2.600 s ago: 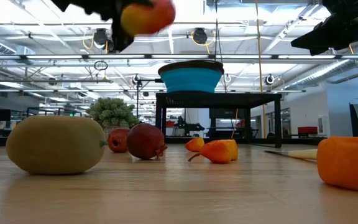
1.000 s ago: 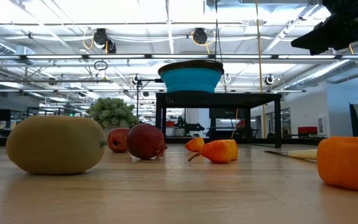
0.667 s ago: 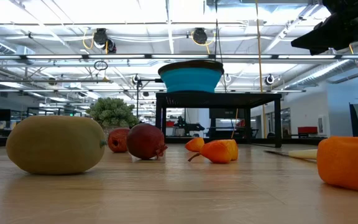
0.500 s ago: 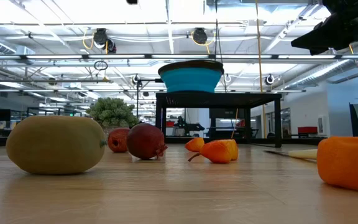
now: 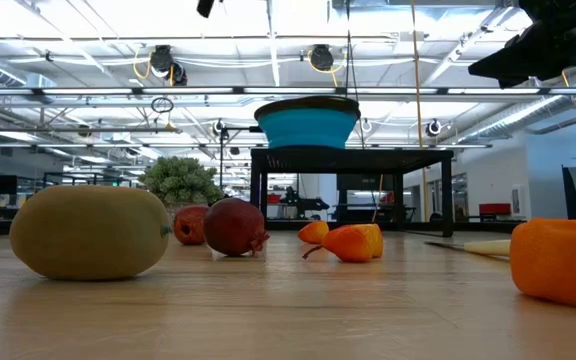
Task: Pick & Place Fruit
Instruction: Put the orange mango into the blue strainer bowl on the shelf
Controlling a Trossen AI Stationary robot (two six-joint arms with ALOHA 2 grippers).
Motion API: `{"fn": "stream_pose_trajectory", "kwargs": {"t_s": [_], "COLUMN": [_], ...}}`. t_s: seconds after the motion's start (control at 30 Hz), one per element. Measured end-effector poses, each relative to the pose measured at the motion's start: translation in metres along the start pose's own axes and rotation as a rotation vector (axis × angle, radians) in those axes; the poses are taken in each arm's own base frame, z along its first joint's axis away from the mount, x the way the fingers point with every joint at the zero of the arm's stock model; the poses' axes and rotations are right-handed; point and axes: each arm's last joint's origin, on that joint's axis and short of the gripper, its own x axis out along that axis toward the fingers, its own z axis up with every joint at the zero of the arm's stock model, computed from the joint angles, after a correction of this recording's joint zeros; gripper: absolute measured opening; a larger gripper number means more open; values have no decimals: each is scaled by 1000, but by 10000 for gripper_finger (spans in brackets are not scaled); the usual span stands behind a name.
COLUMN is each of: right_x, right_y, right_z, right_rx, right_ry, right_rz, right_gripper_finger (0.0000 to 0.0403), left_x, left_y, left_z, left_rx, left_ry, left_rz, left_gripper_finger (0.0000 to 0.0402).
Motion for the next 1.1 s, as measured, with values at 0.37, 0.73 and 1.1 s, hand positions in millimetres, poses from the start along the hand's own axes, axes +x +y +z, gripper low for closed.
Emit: {"fn": "stream_pose_trajectory", "kwargs": {"t_s": [0.37,0.73,1.1], "right_x": [0,0,0], "right_y": [0,0,0], "right_z": [0,-1,-1], "right_rx": [7,7,7], "right_ry": [3,8,9], "right_rz": [1,1,1], "right_gripper_finger": [0,0,0], "left_x": [50,104,147], "left_y": [21,54,91], "left_z": [31,43,19], "left_rx": [233,334,321], "left_ry": [32,125,241], "left_rz": [106,199,233], "left_gripper_finger": [237,228,227]}}
